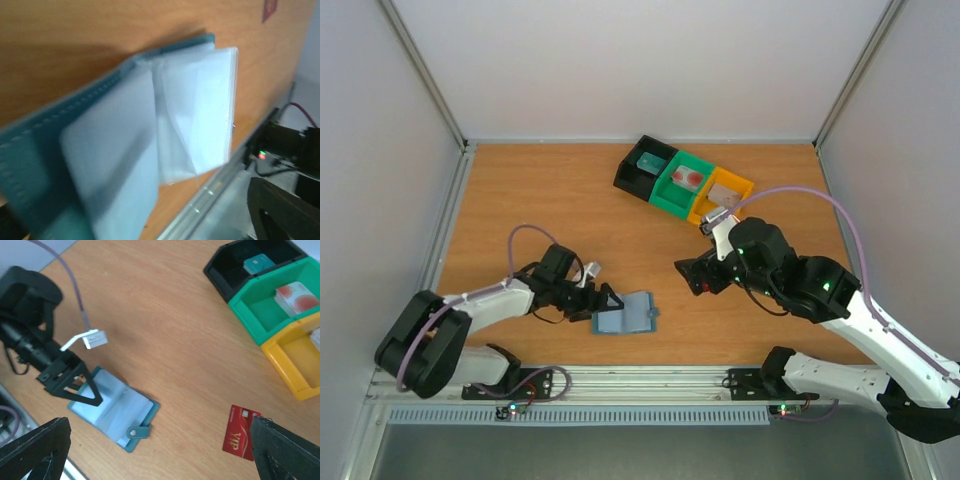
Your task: Take the credit cards out of the card holder
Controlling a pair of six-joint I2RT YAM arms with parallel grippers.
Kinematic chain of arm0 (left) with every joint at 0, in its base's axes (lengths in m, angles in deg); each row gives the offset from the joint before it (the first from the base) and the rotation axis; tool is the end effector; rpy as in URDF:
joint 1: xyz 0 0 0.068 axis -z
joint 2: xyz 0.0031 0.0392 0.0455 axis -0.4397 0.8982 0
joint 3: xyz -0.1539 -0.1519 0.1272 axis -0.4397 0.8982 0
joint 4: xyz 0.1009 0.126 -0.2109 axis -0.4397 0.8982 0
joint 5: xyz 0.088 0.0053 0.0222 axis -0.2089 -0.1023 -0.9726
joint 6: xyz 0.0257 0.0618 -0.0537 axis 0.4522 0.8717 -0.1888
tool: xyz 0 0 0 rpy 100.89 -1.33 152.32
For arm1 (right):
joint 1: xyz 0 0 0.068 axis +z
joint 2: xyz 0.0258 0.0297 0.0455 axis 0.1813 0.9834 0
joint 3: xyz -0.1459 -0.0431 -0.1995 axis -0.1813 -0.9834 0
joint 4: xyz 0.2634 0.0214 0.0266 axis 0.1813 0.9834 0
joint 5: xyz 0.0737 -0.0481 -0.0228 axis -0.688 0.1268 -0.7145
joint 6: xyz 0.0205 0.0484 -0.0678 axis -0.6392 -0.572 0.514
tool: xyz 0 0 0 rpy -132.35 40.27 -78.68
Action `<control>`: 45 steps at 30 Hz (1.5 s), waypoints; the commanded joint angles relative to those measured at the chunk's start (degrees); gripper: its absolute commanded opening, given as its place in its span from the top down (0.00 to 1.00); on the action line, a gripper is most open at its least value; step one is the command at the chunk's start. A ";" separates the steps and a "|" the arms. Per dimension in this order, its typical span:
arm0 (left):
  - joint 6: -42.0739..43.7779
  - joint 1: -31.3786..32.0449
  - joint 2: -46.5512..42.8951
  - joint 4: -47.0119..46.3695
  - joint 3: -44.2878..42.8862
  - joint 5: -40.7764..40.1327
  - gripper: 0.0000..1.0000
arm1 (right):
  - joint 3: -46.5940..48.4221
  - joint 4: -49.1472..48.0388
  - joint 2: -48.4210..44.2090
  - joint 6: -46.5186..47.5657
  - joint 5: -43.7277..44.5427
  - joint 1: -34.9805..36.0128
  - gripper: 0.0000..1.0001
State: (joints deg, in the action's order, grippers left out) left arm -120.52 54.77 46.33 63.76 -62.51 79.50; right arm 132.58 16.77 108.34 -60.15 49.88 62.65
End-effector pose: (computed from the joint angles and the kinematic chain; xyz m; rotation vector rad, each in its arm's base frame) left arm 0.1782 -0.1572 0.0752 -0.0844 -2.8345 1.3471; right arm 0.1388 0.1634 0.3446 -1.1622 1.8900 0.2261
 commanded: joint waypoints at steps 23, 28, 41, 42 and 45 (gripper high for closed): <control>38.26 -19.44 -35.58 -34.24 13.11 -58.05 0.01 | -37.48 -60.66 5.76 3.67 11.85 -49.39 0.02; 35.78 -21.23 -30.48 -40.51 16.24 -57.81 0.01 | -49.42 -92.22 16.15 10.96 9.90 -49.57 0.01; 40.44 -24.90 -5.87 -54.04 9.65 -46.47 0.01 | -56.85 -129.97 41.82 15.10 -1.29 -49.59 0.02; 41.67 -25.17 -4.47 -53.65 8.23 -46.17 0.01 | -57.19 -129.54 41.99 14.93 -1.33 -49.57 0.02; 39.95 -26.09 0.00 -49.08 2.54 -44.05 0.01 | -56.17 -125.47 40.63 15.11 -2.44 -49.58 0.02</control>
State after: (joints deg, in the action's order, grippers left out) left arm -82.01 29.83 41.83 19.37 -53.57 32.49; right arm 76.36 -97.35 149.02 -46.56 49.92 13.34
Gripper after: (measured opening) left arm 0.994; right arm 0.986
